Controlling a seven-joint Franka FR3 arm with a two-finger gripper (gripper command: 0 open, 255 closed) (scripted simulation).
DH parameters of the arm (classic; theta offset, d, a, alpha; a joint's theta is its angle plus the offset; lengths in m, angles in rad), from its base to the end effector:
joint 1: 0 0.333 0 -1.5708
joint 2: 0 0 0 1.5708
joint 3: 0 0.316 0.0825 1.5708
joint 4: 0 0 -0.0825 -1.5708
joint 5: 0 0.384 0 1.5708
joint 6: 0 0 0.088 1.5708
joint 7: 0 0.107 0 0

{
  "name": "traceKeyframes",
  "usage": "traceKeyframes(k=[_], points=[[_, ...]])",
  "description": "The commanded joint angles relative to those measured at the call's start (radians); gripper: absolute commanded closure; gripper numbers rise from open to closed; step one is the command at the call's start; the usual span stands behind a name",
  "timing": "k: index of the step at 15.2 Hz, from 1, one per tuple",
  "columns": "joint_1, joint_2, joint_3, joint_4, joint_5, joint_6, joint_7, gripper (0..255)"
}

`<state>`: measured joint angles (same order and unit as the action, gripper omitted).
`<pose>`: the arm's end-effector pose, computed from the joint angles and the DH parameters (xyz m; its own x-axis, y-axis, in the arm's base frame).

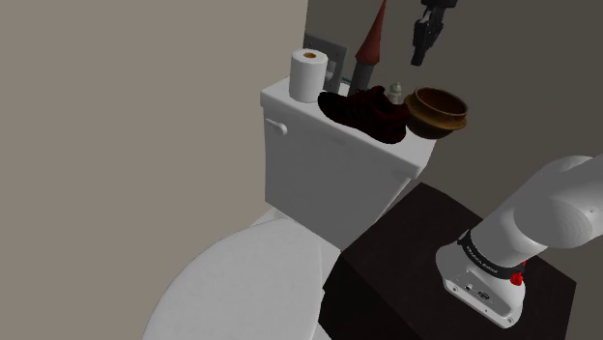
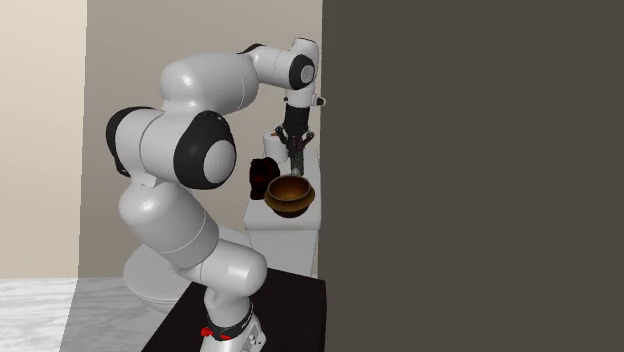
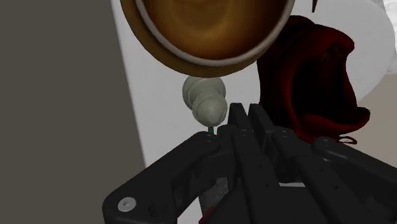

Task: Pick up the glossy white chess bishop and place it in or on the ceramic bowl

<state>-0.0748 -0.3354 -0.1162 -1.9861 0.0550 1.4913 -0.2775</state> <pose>0.4257 -0.0831 0.5898 0.9862 0.1036 -0.1288 0.0863 -0.9873 -0.1332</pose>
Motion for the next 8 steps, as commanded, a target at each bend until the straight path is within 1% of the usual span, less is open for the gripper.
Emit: traceKeyframes(k=[1,2,3,4,8], points=[[-0.018,-0.022,0.01,0.01,-0.072,0.297,0.012,255],[-0.02,-0.019,0.012,0.026,-0.071,0.283,0.011,255],[-0.011,-0.024,0.013,-0.002,-0.042,0.006,0.005,255],[-0.011,-0.024,0.013,-0.002,-0.042,0.006,0.005,0],[0.01,-0.183,0.021,-0.309,-0.056,0.362,-0.08,0]])
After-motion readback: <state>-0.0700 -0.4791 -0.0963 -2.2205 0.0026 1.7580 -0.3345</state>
